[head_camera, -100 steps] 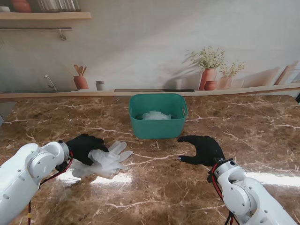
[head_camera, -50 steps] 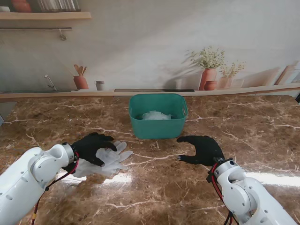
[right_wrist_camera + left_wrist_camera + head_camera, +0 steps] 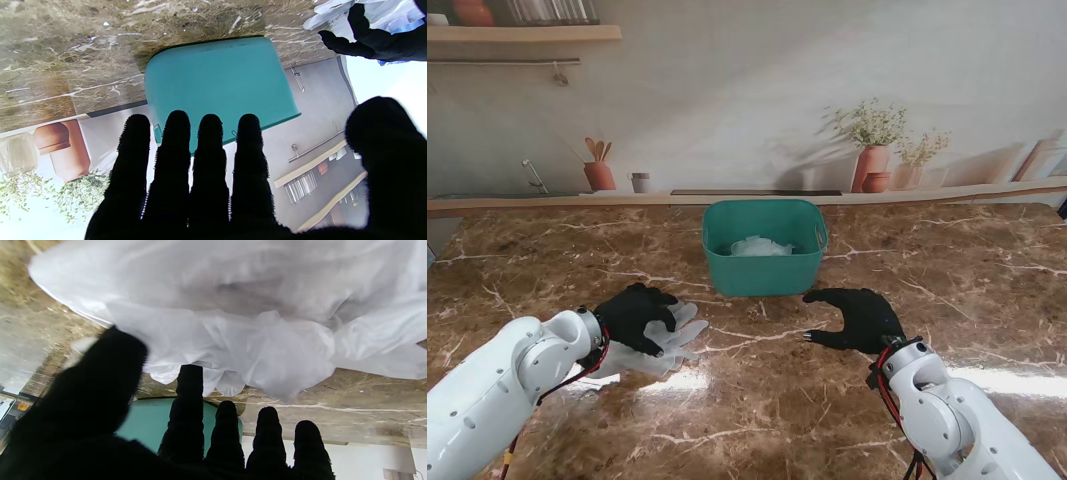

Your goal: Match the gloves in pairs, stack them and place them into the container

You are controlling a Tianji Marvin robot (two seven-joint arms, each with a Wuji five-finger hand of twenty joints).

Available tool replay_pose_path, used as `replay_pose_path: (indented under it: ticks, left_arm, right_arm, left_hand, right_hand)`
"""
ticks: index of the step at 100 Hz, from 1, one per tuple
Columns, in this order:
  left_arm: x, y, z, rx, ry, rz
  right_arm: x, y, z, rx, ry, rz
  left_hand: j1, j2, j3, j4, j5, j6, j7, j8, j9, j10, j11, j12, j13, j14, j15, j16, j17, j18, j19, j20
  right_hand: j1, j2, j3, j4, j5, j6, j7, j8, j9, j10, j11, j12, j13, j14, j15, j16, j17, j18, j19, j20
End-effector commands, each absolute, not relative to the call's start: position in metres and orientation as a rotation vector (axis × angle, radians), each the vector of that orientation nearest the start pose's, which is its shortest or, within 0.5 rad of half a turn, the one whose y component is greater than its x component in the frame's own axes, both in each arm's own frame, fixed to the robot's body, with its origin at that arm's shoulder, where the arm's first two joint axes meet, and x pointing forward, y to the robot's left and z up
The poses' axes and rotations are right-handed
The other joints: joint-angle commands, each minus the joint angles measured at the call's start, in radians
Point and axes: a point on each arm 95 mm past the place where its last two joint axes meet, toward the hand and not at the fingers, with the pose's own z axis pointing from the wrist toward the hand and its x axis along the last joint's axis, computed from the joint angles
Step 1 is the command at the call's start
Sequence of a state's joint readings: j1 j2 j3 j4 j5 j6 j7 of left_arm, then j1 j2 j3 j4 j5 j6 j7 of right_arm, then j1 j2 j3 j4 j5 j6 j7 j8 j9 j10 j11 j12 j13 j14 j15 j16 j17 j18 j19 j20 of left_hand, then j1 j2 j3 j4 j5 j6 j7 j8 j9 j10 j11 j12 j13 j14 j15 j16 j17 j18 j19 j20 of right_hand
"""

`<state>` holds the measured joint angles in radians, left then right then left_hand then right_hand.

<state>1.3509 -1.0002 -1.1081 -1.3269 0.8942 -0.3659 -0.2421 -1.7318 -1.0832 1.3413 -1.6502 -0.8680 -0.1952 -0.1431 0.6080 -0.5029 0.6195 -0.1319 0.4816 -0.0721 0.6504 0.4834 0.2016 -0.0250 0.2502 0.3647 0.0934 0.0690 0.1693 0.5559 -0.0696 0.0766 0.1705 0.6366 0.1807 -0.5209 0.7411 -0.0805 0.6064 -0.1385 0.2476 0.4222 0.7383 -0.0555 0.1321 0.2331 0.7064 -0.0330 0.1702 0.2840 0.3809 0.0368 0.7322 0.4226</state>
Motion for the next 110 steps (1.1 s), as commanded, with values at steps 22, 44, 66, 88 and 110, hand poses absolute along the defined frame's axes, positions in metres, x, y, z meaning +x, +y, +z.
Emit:
replay_pose_path:
  ticks: [22, 44, 66, 88, 110]
  left_arm:
    - [0.43, 0.028, -0.37, -1.195, 1.921, -1.455]
    - [0.42, 0.028, -0.359, -1.315, 1.743, -1.584]
    - [0.404, 0.029, -0.334, -1.367, 1.568, -1.716]
    - [0.39, 0.018, -0.307, -1.459, 1.34, -1.926]
    - [0.377, -0.009, -0.275, -1.512, 1.225, -2.2]
  right_arm:
    - [0.359, -0.028, -0.336, 1.283, 1.402, 1.693]
    - [0.357, -0.027, -0.333, 1.27, 1.404, 1.698]
    - [0.354, -0.022, -0.326, 1.245, 1.41, 1.715]
    - [0.352, -0.013, -0.319, 1.21, 1.397, 1.736]
    - [0.353, 0.0, -0.308, 1.119, 1.311, 1.786]
  left_hand:
    - [0.247, 0.05, 0.052, -0.054, 0.26, -0.14, 0.32, -0.054, 0.217, -0.01, 0.11, 0.005, 0.099, -0.022, 0.096, 0.034, -0.013, -0.023, 0.133, 0.213]
    - [0.235, 0.036, 0.011, -0.057, 0.356, -0.13, 0.286, -0.145, 0.354, -0.002, 0.126, 0.006, 0.166, -0.011, 0.134, 0.028, -0.009, -0.007, 0.167, 0.196]
    - [0.247, 0.09, -0.046, -0.055, 0.427, -0.088, 0.229, -0.247, 0.425, -0.006, 0.121, 0.006, 0.206, -0.009, 0.138, 0.018, -0.009, 0.001, 0.193, 0.178]
    - [0.244, 0.123, -0.076, -0.037, 0.376, -0.187, 0.227, -0.059, 0.433, 0.008, 0.11, 0.014, 0.199, -0.004, 0.126, 0.014, -0.018, 0.001, 0.189, 0.165]
    - [0.25, 0.126, -0.104, -0.029, 0.387, -0.235, 0.168, 0.027, 0.369, 0.002, 0.082, 0.013, 0.129, -0.026, 0.099, 0.004, -0.028, -0.031, 0.094, 0.171]
  right_hand:
    - [0.022, 0.021, -0.026, 0.036, 0.019, -0.024, 0.005, 0.013, 0.017, -0.002, 0.009, 0.021, 0.028, 0.009, 0.008, 0.021, 0.013, 0.008, 0.025, 0.007]
    - [0.024, 0.034, -0.032, 0.037, 0.021, -0.022, 0.006, 0.013, 0.022, 0.001, 0.01, 0.023, 0.03, 0.012, 0.009, 0.022, 0.014, 0.011, 0.028, 0.009]
    - [0.029, 0.041, -0.038, 0.038, 0.022, -0.021, 0.006, 0.012, 0.027, 0.001, 0.011, 0.025, 0.034, 0.014, 0.01, 0.024, 0.016, 0.012, 0.031, 0.01]
    - [0.053, 0.031, -0.044, 0.038, 0.04, -0.003, 0.018, 0.017, 0.057, 0.002, 0.028, 0.036, 0.052, 0.017, 0.021, 0.03, 0.024, 0.016, 0.042, 0.014]
    - [0.154, -0.076, -0.058, 0.032, 0.013, 0.052, 0.011, 0.014, 0.1, -0.003, 0.057, 0.063, 0.104, 0.019, 0.06, 0.058, 0.049, 0.037, 0.094, 0.042]
